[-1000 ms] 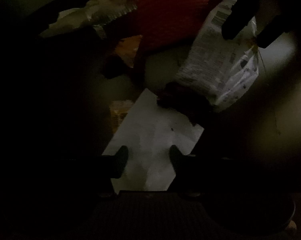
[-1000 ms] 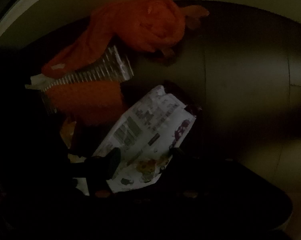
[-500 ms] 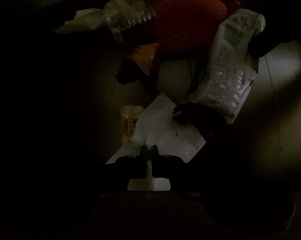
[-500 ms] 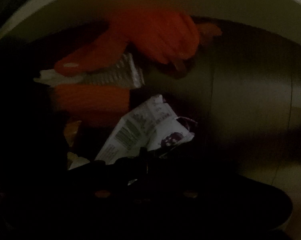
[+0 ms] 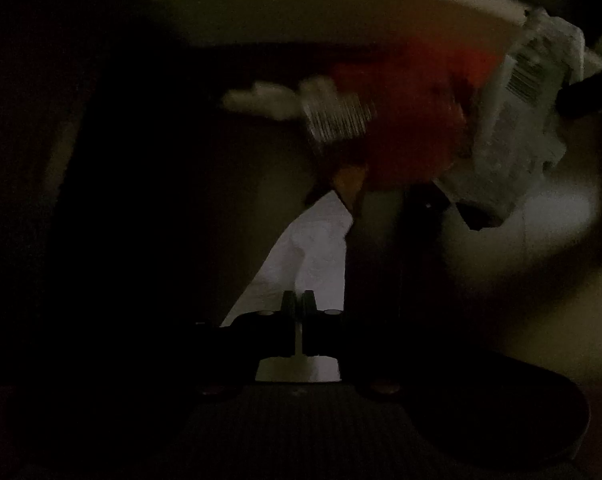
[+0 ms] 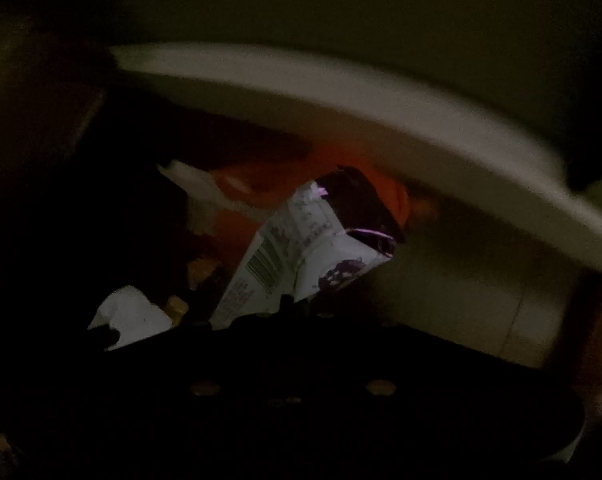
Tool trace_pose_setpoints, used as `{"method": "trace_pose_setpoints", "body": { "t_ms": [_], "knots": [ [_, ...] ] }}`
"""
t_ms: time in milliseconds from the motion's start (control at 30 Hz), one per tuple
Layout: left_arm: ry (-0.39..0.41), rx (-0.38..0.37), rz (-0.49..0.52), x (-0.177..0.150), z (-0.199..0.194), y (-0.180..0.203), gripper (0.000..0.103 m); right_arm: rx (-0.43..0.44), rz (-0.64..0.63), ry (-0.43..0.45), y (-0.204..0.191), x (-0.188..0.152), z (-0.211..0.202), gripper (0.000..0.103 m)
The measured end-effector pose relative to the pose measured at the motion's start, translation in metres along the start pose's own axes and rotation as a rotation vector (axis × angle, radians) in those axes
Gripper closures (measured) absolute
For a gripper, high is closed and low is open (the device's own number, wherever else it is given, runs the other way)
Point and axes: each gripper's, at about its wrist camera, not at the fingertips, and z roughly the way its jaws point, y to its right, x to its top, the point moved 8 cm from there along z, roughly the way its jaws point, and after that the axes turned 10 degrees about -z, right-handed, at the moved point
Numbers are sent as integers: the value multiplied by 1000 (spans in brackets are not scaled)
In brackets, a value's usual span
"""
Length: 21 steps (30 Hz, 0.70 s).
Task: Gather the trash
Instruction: 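Grasp white tissue with the left tool while the right tool grasps the purple-printed wrapper, then lift the tissue in the left tool and wrapper in the right tool to the wastebasket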
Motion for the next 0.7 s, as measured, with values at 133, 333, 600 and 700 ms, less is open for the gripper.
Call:
{"method": "trace_pose_setpoints", "body": {
  "t_ms": [133,333,600,700],
  "knots": [
    [65,12,-55,21,-45,-12,101,2,-73,80,-13,18,-46,103],
    [205,20,-123,47,-136,-31,101,-2,-161,206,-35,43,-131,103],
    [422,31,-189,68,-274,-52,101,15,-234,411,-69,62,-256,103],
    [507,33,-201,71,-326,-55,101,21,-258,491,-82,64,-299,103]
  ]
}}
